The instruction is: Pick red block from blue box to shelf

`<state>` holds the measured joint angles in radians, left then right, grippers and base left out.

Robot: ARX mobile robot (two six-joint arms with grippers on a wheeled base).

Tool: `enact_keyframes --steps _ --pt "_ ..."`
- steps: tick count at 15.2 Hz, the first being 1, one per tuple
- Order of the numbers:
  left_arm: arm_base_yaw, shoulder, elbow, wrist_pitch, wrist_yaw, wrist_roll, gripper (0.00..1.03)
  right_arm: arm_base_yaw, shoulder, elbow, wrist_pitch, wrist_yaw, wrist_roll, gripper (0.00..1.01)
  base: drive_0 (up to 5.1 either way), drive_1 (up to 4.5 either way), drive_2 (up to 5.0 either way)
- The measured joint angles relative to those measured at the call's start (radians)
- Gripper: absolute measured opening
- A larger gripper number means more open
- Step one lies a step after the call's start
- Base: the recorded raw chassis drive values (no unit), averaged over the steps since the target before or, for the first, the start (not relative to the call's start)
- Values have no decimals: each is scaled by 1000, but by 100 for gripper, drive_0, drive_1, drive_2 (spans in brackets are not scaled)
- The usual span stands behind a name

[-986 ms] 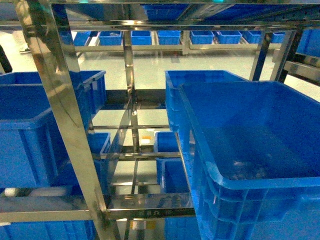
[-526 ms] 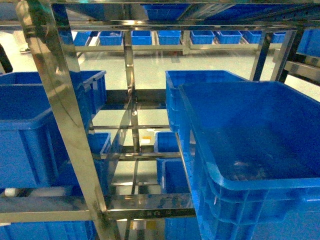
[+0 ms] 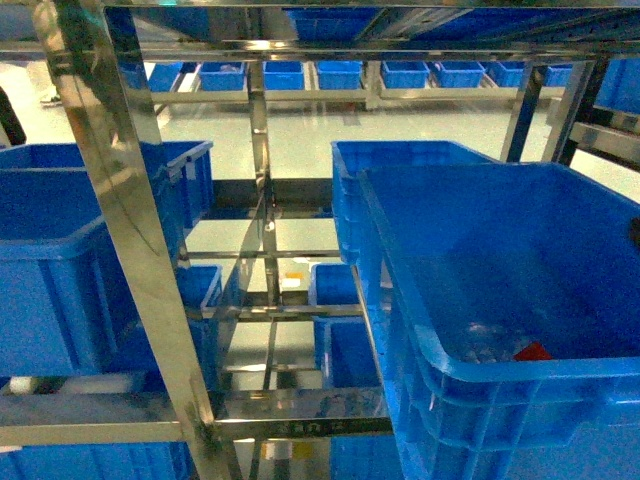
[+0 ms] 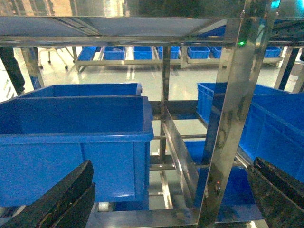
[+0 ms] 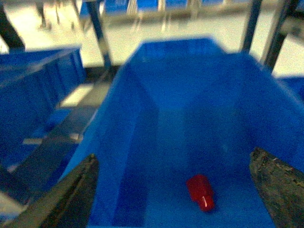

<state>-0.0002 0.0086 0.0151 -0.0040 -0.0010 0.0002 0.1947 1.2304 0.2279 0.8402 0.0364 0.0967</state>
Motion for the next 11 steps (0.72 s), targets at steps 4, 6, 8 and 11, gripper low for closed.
enact_keyframes --steps 4,6,8,11 --pt "0 0 0 1 0 0 98 -52 -180 -150 120 118 -73 58 0 0 0" --pt "0 0 0 0 0 0 98 -66 -254 -172 60 87 -85 41 0 0 0" --pt "0 0 0 0 0 0 98 -96 -374 -194 -32 64 -90 16 0 0 0" --pt "0 0 0 0 0 0 98 -201 -537 -214 -175 -26 -94 2 0 0 0"
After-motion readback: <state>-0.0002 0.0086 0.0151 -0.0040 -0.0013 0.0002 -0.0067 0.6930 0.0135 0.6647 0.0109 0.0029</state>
